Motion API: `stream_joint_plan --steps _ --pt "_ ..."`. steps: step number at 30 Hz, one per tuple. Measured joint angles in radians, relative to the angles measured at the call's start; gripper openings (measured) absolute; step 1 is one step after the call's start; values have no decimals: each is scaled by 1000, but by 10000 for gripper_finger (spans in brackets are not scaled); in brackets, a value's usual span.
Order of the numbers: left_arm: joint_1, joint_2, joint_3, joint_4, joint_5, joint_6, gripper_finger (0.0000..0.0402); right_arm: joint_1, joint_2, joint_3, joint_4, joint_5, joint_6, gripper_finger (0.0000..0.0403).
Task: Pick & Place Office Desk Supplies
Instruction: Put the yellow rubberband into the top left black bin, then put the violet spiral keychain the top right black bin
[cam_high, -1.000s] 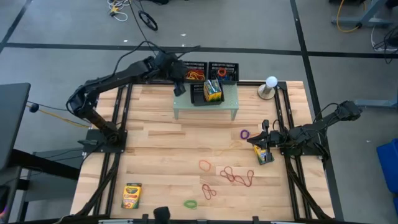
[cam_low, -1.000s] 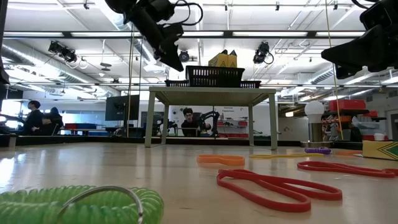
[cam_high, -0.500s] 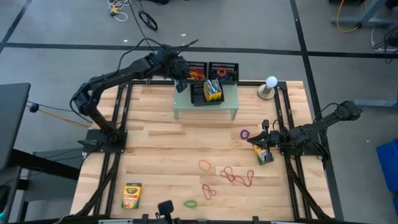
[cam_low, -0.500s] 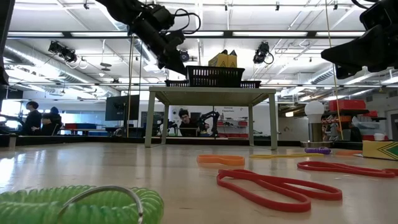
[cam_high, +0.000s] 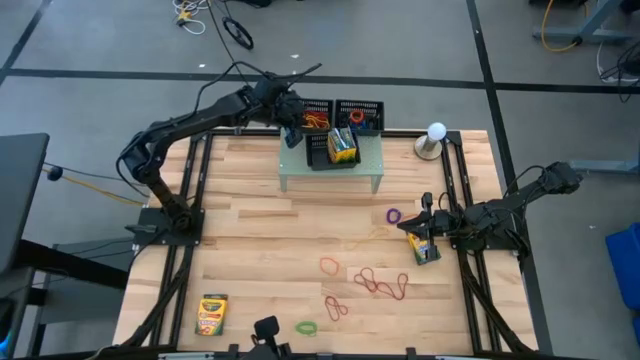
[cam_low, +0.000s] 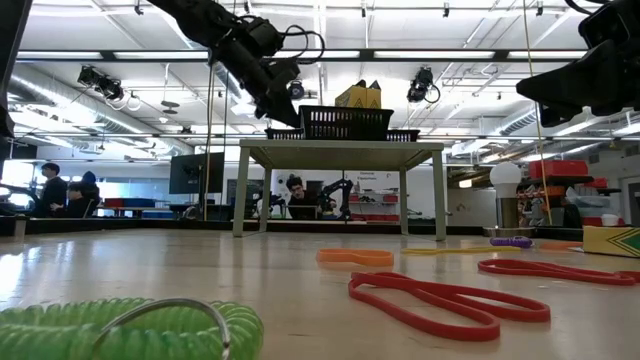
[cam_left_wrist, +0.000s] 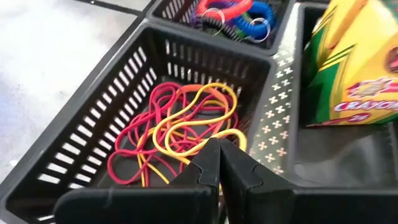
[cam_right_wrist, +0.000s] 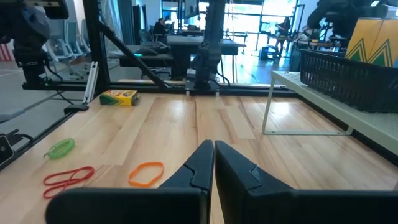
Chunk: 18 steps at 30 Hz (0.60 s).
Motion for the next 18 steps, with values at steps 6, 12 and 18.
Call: stream_joint_plan --steps 6,12,18 --pt "0 9 0 26 -24 0 8 0 0 0 0 -3 0 25" --pt "-3 -39 -3 32 -30 37 6 0 0 0 0 -3 0 25" --pt "-103 -208 -136 129 7 29 5 0 0 0 0 -3 0 25"
